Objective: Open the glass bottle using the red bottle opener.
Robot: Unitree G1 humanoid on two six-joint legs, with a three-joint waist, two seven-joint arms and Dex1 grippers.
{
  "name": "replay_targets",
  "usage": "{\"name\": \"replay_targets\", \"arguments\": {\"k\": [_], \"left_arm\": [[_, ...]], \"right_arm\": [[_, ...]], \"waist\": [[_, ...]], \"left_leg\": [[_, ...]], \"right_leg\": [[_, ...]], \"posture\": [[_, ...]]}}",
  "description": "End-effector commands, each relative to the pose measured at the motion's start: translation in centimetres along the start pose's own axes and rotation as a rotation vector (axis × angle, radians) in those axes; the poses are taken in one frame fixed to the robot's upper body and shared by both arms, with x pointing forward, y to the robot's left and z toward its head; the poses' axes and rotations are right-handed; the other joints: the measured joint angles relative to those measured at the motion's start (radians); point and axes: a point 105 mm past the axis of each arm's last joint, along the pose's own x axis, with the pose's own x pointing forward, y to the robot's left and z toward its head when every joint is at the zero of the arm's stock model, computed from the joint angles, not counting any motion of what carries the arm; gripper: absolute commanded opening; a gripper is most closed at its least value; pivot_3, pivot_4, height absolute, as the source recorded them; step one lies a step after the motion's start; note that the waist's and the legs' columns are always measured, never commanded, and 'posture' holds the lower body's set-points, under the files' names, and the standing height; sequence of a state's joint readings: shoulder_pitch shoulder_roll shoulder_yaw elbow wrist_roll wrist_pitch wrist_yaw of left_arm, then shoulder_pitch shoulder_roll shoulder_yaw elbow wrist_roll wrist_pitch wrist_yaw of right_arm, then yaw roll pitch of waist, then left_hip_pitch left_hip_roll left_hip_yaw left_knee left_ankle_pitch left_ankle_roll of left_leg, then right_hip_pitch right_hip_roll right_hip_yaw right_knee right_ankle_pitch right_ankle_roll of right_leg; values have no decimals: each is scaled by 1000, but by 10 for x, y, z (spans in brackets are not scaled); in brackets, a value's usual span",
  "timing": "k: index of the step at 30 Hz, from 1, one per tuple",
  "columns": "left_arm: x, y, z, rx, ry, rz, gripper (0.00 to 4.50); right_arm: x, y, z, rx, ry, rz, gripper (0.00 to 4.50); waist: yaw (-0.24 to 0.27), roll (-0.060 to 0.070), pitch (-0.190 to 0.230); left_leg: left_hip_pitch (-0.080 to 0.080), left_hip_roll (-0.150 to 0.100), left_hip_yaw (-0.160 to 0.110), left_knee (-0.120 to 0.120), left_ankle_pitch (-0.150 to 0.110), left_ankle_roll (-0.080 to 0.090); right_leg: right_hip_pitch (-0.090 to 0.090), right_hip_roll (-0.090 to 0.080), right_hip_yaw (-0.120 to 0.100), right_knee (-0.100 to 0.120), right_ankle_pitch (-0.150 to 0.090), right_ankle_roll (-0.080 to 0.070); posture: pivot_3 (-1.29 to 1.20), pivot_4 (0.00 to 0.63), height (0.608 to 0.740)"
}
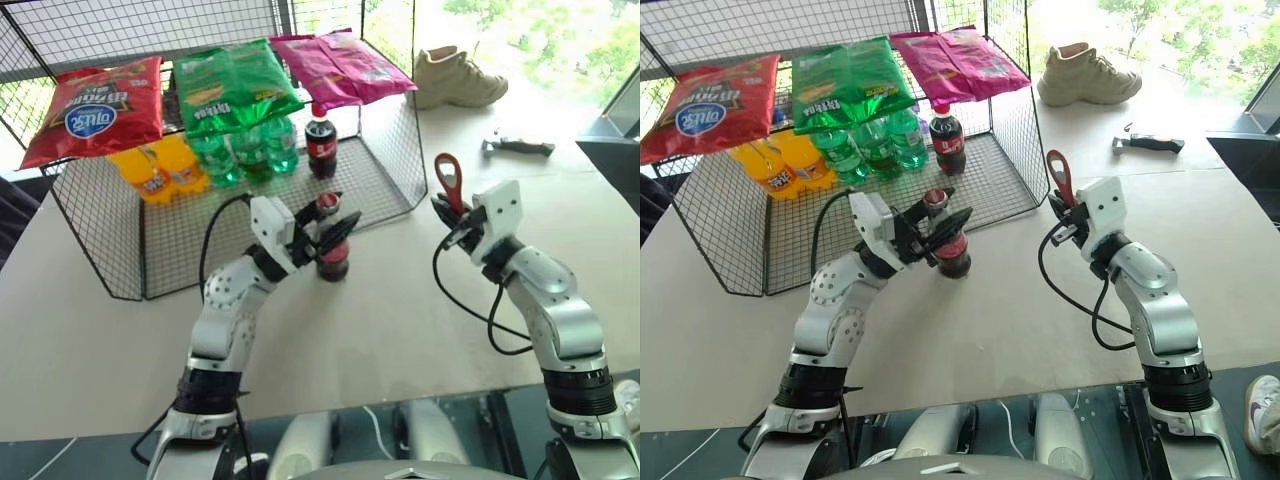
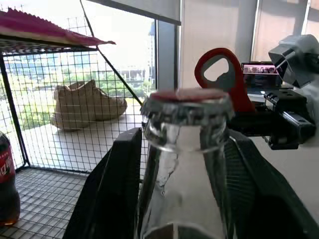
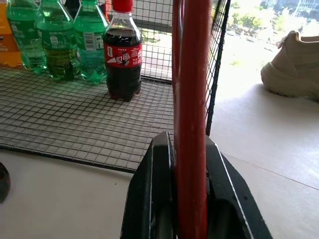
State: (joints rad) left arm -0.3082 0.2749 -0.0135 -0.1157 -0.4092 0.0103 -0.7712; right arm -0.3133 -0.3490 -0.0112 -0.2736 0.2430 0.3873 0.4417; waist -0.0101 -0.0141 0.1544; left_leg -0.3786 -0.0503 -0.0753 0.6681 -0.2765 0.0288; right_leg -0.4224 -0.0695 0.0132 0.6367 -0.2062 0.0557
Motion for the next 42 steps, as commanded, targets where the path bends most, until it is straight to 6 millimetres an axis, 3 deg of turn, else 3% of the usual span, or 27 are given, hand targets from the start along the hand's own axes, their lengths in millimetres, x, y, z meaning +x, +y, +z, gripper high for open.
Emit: {"name": "replay_targets", "arguments": {"k": [1, 9, 16, 30, 37, 42], "left_arm": [[-2, -4, -4, 0, 21, -13, 1555], [-5, -5, -9, -6, 44, -12, 1545], [-5, -4, -18, -8, 82, 0, 1544], [-4, -5, -26, -13, 118, -9, 1544], [-5, -5, -29, -13, 129, -11, 1544], [-6, -4, -29, -10, 129, -7, 1544]], "right_arm": [[4, 5, 19, -48, -63, 27, 0], [19, 40, 36, -158, -111, 155, 0], [27, 57, 45, -189, -147, 199, 0], [40, 81, 48, -667, -239, 271, 0], [45, 82, 45, -826, -274, 252, 0], [47, 68, 51, -692, -291, 139, 0]], "waist": [[0, 0, 0], [-1, 0, 0], [0, 0, -1], [-1, 0, -1], [-1, 0, -1], [-1, 0, -1]], "left_leg": [[0, 0, 0, 0, 0, 0], [1, 0, 0, 0, 0, 0], [1, 0, -1, 0, 0, 0], [10, 0, -2, -1, 0, 0], [10, 0, -1, -1, 0, 0], [11, 0, -1, -1, 0, 0]], "right_leg": [[0, 0, 0, 0, 0, 0], [1, 0, 0, 0, 0, 0], [2, 0, -1, 0, 0, 0], [11, 0, -2, -2, 0, 0], [11, 1, -1, -3, 0, 0], [11, 1, -1, -3, 0, 0]], "posture": [[0, 150, 740], [0, 150, 740], [0, 150, 740], [0, 150, 740], [0, 150, 740], [0, 150, 740]]}}
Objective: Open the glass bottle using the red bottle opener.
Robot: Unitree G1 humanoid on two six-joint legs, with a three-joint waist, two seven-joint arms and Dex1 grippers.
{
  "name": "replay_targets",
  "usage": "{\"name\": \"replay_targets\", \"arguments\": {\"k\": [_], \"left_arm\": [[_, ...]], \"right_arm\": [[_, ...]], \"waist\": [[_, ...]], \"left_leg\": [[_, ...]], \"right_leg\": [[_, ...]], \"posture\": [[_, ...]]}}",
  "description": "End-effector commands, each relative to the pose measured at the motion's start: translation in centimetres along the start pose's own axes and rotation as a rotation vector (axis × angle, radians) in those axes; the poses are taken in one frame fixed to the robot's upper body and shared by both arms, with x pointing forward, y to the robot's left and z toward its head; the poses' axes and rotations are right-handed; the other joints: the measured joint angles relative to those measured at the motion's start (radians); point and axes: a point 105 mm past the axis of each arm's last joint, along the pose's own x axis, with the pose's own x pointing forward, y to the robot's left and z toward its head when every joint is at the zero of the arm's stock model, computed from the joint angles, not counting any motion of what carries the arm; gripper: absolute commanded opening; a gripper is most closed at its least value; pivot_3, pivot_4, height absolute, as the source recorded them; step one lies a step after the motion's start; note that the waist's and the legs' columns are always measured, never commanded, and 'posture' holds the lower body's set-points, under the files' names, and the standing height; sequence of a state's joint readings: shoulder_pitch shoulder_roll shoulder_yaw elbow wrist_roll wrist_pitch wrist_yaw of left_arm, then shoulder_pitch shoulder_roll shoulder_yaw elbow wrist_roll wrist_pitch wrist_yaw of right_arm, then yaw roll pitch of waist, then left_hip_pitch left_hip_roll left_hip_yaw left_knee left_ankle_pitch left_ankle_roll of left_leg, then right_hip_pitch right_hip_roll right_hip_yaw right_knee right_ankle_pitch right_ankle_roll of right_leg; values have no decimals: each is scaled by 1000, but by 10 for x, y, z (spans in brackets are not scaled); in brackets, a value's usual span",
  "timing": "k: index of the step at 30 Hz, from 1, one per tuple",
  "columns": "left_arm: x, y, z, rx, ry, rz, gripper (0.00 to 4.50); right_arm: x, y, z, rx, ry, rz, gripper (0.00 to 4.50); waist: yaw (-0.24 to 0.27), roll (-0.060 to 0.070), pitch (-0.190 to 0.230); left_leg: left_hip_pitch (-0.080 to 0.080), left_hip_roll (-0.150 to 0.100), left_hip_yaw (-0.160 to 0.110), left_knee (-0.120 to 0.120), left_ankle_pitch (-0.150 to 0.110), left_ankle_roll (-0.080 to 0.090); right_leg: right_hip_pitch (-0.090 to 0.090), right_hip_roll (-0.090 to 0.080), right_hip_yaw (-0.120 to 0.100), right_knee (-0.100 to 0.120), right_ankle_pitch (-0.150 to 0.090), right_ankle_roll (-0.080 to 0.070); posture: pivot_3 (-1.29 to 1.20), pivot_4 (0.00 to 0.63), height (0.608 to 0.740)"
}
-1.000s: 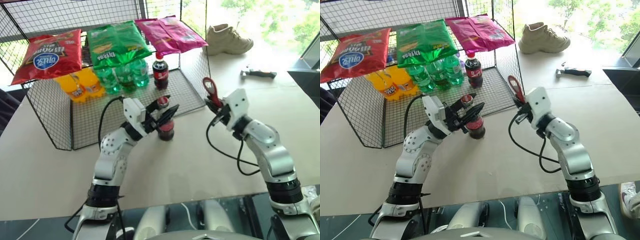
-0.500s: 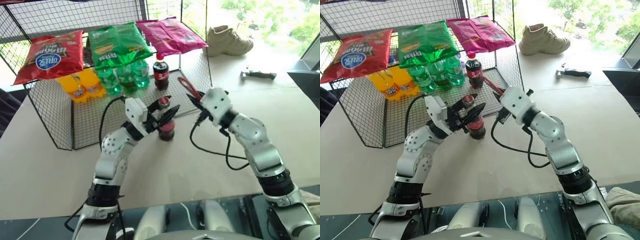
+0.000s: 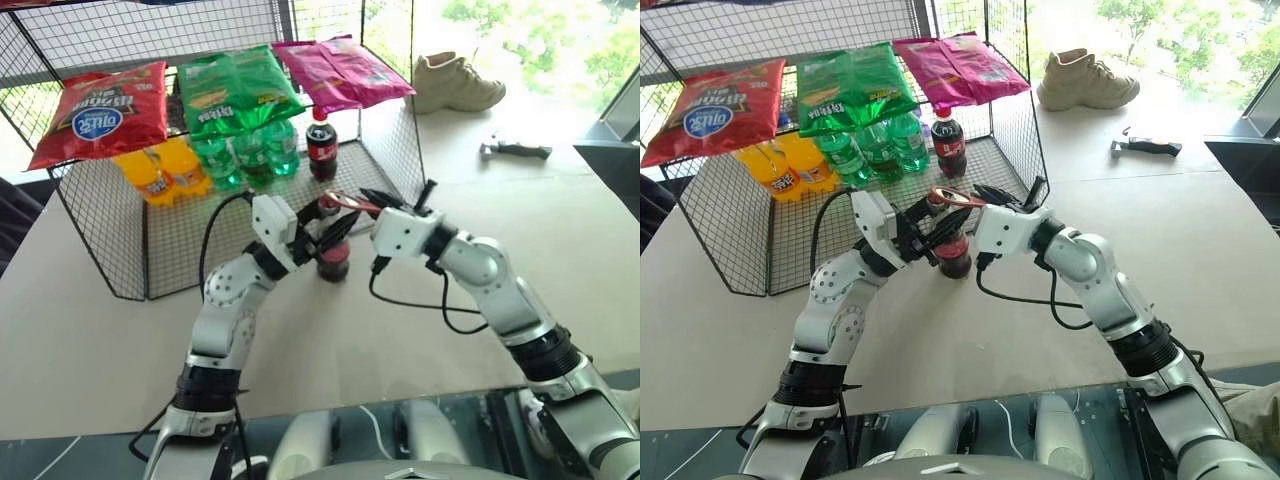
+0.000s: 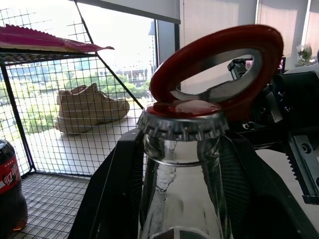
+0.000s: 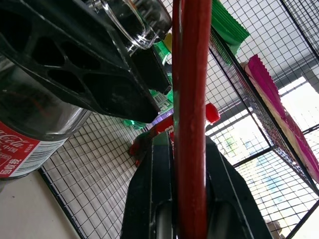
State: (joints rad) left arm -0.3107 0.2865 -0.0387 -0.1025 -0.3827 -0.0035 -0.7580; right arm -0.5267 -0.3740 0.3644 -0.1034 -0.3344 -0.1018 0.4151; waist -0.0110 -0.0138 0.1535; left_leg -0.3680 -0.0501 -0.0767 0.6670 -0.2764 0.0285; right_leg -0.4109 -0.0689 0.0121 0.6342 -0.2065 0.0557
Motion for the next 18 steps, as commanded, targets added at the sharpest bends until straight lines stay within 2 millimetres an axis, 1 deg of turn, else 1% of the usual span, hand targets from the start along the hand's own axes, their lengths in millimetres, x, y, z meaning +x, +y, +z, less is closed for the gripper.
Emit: {"name": "replay_targets", "arguments": {"k": [1, 2, 4, 5, 6, 9, 18], "left_arm": [[-7, -2, -23, -31, 97, 1, 1544], [-8, -2, -22, -32, 92, 3, 1544], [-8, -1, -21, -31, 85, 7, 1544], [-8, -1, -20, -34, 77, 12, 2577], [-8, 0, -19, -35, 72, 17, 2874], [-7, 1, -17, -36, 55, 15, 4291], [-7, 6, -7, -27, 9, 32, 4291]], "right_arm": [[-5, -31, 3, 104, -21, -190, 0], [-6, -37, 0, 135, -13, -228, 0], [-8, -43, -5, 169, 1, -261, 0], [-9, -44, -7, 176, 7, -265, 0], [-9, -44, -8, 180, 11, -267, 0], [-10, -45, -13, 189, 25, -268, 0], [-10, -39, -16, 218, 39, -265, 0]], "waist": [[0, 0, 0], [1, 0, 0], [1, 0, 0], [1, 0, 0], [0, 0, 0], [-2, 0, 2], [-1, 0, 2]], "left_leg": [[0, 0, 0, 0, 0, 0], [0, 0, 0, 0, 0, 0], [0, 0, 0, 0, 0, 0], [0, 0, 0, 0, 0, 0], [0, 0, 0, 0, 0, 0], [-2, 0, 0, -1, 0, 0], [-3, 0, 0, -5, 0, 0]], "right_leg": [[0, 0, 0, 0, 0, 0], [0, 0, 0, 0, 0, 0], [0, 0, 0, 0, 0, 0], [0, 0, 0, 0, 0, 0], [0, 0, 0, 0, 0, 0], [-2, 0, 0, 0, 0, 0], [-4, 0, 0, -4, 0, 0]], "posture": [[0, 150, 740], [0, 150, 740], [0, 150, 740], [0, 150, 740], [0, 150, 740], [0, 150, 740], [0, 150, 740]]}}
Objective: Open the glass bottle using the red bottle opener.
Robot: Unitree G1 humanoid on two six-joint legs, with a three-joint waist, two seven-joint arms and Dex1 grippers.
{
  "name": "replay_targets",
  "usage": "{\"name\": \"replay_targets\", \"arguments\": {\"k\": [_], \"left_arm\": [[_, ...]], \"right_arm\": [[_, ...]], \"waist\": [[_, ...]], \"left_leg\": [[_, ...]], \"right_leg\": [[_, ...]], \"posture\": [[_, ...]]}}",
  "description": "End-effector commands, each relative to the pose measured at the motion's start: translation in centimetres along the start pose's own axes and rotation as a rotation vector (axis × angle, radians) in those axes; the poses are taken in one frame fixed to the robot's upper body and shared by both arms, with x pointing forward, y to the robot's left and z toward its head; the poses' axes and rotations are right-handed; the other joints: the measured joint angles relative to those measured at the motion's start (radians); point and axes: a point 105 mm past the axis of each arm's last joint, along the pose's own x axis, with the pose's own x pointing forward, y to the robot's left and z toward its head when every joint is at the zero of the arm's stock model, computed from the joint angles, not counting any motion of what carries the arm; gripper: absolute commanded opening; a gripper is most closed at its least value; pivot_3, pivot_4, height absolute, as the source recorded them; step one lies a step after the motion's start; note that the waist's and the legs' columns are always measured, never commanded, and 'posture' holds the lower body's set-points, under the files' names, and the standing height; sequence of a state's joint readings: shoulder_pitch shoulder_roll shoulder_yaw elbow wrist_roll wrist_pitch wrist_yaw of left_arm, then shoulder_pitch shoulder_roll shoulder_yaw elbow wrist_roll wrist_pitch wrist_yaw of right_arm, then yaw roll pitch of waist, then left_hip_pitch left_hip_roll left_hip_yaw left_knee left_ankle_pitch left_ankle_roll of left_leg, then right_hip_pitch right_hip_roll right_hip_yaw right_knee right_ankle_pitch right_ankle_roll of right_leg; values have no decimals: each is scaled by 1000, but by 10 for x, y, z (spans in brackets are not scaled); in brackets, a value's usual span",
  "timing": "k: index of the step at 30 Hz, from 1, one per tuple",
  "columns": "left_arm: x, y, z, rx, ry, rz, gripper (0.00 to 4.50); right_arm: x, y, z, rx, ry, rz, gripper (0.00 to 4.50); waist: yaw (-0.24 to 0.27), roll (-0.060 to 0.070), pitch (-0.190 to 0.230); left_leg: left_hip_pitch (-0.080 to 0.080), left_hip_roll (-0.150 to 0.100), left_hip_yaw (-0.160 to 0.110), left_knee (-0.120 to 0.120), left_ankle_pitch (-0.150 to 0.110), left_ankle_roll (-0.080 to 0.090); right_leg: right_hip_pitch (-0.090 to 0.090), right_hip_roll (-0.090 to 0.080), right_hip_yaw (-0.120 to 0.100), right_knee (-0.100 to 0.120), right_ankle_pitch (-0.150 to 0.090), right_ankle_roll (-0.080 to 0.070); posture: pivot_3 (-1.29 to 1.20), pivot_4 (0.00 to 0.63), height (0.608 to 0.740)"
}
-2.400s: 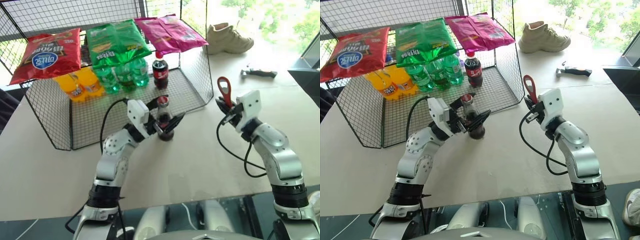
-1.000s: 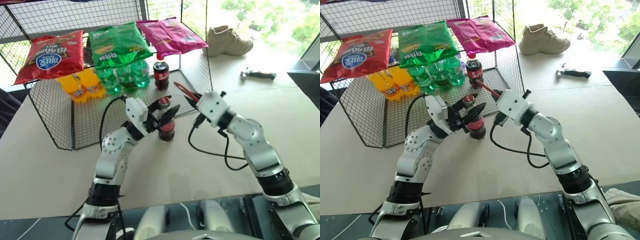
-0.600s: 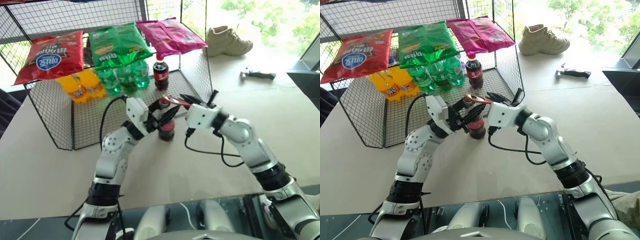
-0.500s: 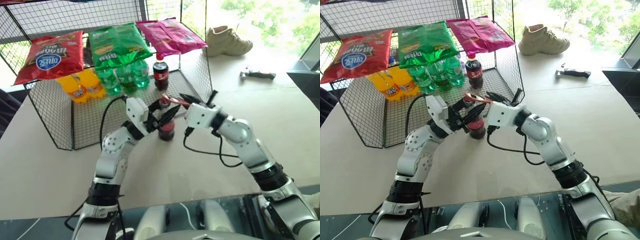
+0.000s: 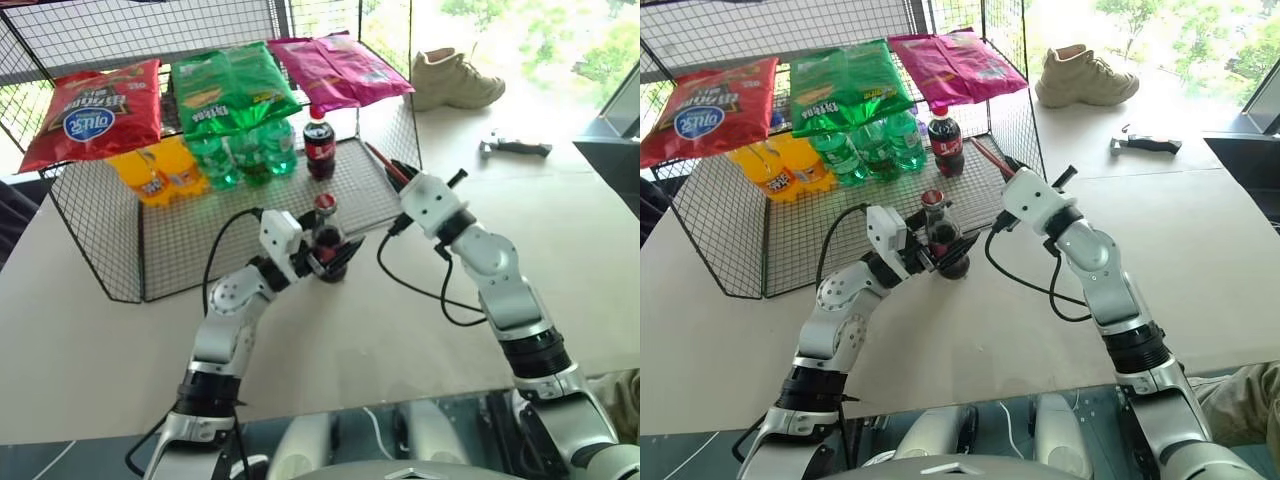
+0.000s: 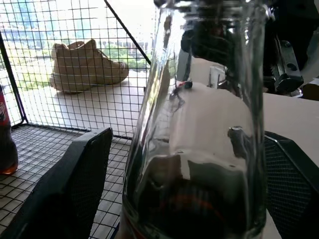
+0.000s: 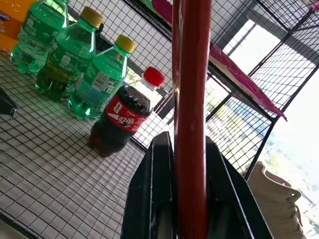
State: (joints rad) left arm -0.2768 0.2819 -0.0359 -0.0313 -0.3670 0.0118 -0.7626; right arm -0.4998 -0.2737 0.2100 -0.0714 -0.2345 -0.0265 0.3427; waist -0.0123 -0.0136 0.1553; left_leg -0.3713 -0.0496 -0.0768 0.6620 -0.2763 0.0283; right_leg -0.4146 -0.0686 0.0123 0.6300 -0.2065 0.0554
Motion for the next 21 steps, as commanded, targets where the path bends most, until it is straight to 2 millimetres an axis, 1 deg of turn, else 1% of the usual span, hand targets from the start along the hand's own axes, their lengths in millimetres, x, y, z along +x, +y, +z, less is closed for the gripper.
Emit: {"name": "replay_targets", "arguments": {"k": [1, 7, 21], "left_arm": [[3, 2, 23, 41, -87, -4, 4291], [4, 2, 32, 32, -125, -5, 4291], [6, -2, 34, 30, -126, -40, 4291]], "right_arm": [[0, -7, 9, 3, -36, -30, 0], [-2, -6, 7, 7, -29, -30, 0], [-3, -6, 3, 15, -18, -40, 0]], "waist": [[0, 0, 0], [0, 0, 0], [0, 0, 0]], "left_leg": [[0, 0, 0, 0, 0, 0], [0, 0, 0, -1, 0, 0], [0, 0, 0, -4, 0, 0]], "right_leg": [[0, 0, 0, 0, 0, 0], [0, 0, 0, -1, 0, 0], [0, 0, 0, -3, 0, 0]], "posture": [[0, 150, 740], [0, 150, 740], [0, 150, 740]]}}
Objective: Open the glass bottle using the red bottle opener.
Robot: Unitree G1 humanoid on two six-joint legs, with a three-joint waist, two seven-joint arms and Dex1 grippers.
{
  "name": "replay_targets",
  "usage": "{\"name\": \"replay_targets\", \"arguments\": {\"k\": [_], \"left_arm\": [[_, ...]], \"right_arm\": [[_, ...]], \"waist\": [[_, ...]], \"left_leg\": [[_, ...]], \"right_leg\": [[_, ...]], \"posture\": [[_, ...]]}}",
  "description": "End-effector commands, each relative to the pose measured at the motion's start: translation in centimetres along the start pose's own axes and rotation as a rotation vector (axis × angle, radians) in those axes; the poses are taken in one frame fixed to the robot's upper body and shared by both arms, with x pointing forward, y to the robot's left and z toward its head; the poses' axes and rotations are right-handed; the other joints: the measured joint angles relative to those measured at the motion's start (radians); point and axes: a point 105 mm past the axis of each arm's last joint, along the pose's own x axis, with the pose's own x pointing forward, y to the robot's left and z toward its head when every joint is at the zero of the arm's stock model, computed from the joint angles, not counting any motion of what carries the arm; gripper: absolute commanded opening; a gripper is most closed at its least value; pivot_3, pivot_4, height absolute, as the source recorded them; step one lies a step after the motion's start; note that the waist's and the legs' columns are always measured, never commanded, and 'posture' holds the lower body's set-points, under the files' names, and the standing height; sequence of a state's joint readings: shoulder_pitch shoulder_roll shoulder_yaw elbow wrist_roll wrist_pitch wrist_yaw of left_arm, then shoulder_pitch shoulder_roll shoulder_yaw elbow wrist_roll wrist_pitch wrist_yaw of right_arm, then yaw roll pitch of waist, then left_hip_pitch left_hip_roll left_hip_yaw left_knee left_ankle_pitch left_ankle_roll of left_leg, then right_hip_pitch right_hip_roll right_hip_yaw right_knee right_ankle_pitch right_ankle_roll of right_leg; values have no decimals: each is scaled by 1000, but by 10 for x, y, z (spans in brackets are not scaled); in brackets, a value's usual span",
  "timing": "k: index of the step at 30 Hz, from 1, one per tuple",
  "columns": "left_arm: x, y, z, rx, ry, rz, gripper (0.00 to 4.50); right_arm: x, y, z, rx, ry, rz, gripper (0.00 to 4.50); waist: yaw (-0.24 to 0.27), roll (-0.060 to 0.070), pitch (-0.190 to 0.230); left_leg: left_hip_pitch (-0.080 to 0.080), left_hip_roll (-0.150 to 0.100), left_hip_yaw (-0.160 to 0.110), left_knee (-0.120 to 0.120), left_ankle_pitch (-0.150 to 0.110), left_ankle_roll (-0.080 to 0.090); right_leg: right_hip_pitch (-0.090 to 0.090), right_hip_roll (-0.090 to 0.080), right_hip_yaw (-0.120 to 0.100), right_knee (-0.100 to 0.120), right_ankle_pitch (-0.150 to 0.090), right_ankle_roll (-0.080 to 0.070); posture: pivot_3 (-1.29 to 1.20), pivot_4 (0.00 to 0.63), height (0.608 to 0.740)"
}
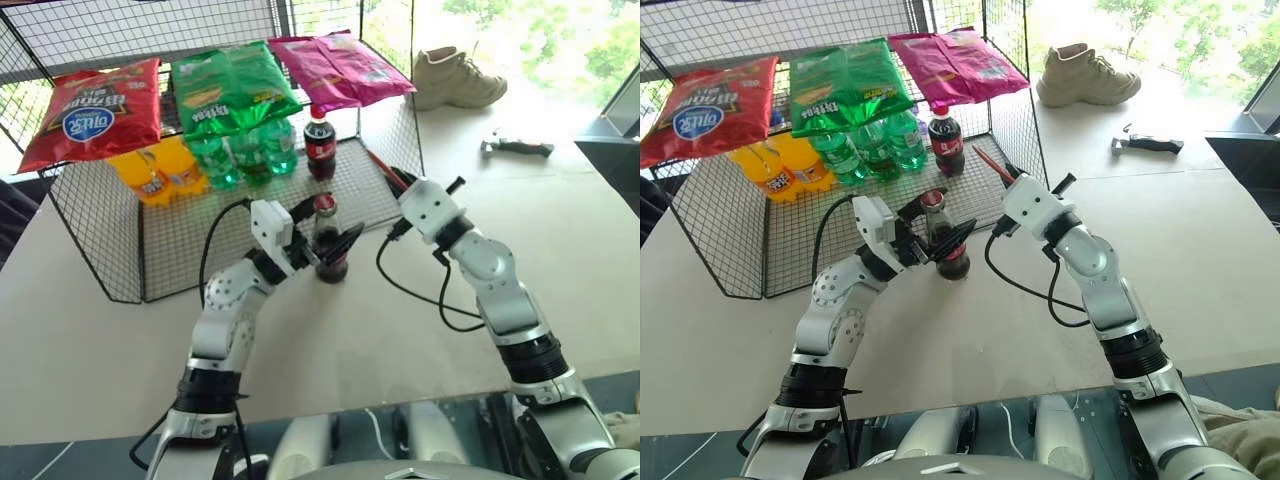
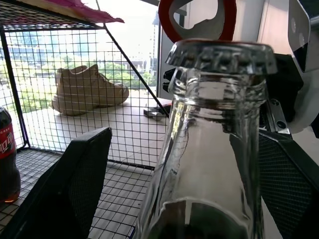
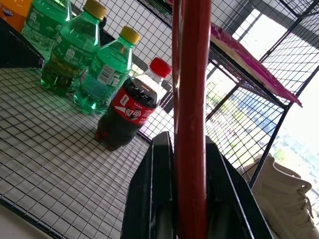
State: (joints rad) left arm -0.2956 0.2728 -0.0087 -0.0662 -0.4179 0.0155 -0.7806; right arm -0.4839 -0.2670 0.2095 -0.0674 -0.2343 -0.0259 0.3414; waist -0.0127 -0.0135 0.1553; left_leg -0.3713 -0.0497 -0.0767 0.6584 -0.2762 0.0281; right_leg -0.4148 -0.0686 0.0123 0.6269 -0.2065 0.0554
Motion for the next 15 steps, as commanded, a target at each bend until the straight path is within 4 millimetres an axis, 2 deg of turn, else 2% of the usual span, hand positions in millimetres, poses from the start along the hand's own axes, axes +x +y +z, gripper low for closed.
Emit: {"name": "replay_targets", "arguments": {"k": [1, 4, 6, 8, 10, 15], "left_arm": [[4, -3, 14, 32, -43, -29, 4291], [4, -4, 13, 33, -40, -31, 4291], [3, -4, 13, 33, -41, -31, 3926], [3, -4, 13, 38, -39, -29, 3186], [2, -3, 12, 41, -33, -29, 2185], [0, -4, 7, 47, -10, -33, 2056]], "right_arm": [[-1, -9, 7, -1, -32, -42, 0], [-1, -9, 7, 0, -32, -44, 0], [-1, -9, 7, 1, -32, -44, 0], [-1, -9, 7, 2, -33, -44, 0], [-1, -8, 8, 4, -35, -43, 0], [1, -2, 15, -68, -65, 10, 0]], "waist": [[0, 0, 0], [0, 0, 0], [0, 0, 0], [0, 0, 0], [0, 0, 0], [0, 0, 0]], "left_leg": [[0, 0, 0, 0, 0, 0], [0, 0, 0, 0, 0, 0], [0, 0, 0, 0, 0, 0], [0, 0, 0, 0, 0, 0], [0, 0, 0, 0, 0, 0], [0, 0, 0, 0, 0, 0]], "right_leg": [[0, 0, 0, 0, 0, 0], [0, 0, 0, 0, 0, 0], [0, 0, 0, 0, 0, 0], [0, 0, 0, 0, 0, 0], [0, 0, 0, 0, 0, 0], [0, 0, 0, 0, 0, 0]], "posture": [[0, 150, 740], [0, 150, 740], [0, 150, 740], [0, 150, 740], [0, 150, 740], [0, 150, 740]]}}
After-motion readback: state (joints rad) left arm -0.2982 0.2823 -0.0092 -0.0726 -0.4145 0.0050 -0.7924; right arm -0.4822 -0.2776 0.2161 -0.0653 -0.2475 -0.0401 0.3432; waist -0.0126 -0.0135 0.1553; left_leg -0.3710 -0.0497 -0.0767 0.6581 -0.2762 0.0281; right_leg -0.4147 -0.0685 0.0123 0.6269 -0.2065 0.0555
